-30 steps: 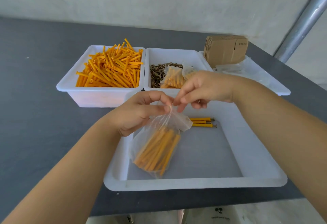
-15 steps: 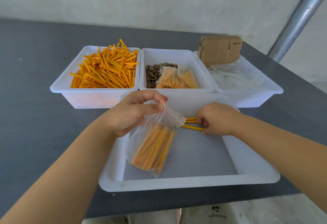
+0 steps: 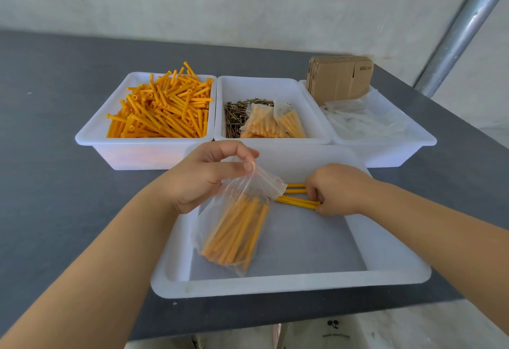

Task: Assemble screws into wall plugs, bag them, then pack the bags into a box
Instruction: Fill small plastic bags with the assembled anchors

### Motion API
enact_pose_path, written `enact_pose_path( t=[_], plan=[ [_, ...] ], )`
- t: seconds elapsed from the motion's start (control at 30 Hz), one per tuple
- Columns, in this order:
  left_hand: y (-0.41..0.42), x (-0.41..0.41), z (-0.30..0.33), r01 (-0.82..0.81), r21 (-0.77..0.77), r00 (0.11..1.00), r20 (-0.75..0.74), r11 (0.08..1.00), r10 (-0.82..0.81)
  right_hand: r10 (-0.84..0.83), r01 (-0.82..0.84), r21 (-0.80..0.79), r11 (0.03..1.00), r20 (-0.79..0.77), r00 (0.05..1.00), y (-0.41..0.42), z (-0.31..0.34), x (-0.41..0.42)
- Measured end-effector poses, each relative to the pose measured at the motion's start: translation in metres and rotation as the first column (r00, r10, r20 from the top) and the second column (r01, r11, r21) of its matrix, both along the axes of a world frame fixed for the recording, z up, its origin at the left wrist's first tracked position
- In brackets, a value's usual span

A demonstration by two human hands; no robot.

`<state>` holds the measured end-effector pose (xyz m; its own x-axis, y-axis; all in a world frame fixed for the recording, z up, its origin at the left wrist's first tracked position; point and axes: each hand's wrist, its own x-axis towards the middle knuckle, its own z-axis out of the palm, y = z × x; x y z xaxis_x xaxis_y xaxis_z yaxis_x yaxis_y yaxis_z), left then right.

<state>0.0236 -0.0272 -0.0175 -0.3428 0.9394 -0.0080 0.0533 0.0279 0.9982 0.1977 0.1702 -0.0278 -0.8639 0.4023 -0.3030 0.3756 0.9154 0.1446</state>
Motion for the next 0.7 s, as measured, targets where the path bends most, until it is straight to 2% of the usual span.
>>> enact_pose_path(
  t=[0.13, 0.47, 0.57, 0.7],
  plan=[
    [0.000, 0.000, 0.000, 0.004, 0.003, 1.000, -0.003, 1.000, -0.004, 0.005, -0.005, 0.000, 1.000, 0.044, 0.999, -0.002, -0.001, 0.000],
    [-0.002, 0.000, 0.002, 0.017, -0.010, 1.000, 0.006, 1.000, -0.016, 0.026, -0.025, -0.061, 0.998, 0.028, 0.999, -0.002, 0.009, 0.002],
    [-0.001, 0.000, 0.002, 0.014, -0.010, 1.000, 0.000, 1.000, -0.014, -0.049, 0.045, -0.193, 0.980, -0.018, 0.999, 0.001, 0.026, 0.003],
    [0.000, -0.002, 0.000, 0.019, -0.013, 1.000, -0.007, 1.000, -0.019, -0.229, 0.129, -0.495, 0.859, -0.148, 0.962, 0.014, 0.056, 0.006]
  ],
)
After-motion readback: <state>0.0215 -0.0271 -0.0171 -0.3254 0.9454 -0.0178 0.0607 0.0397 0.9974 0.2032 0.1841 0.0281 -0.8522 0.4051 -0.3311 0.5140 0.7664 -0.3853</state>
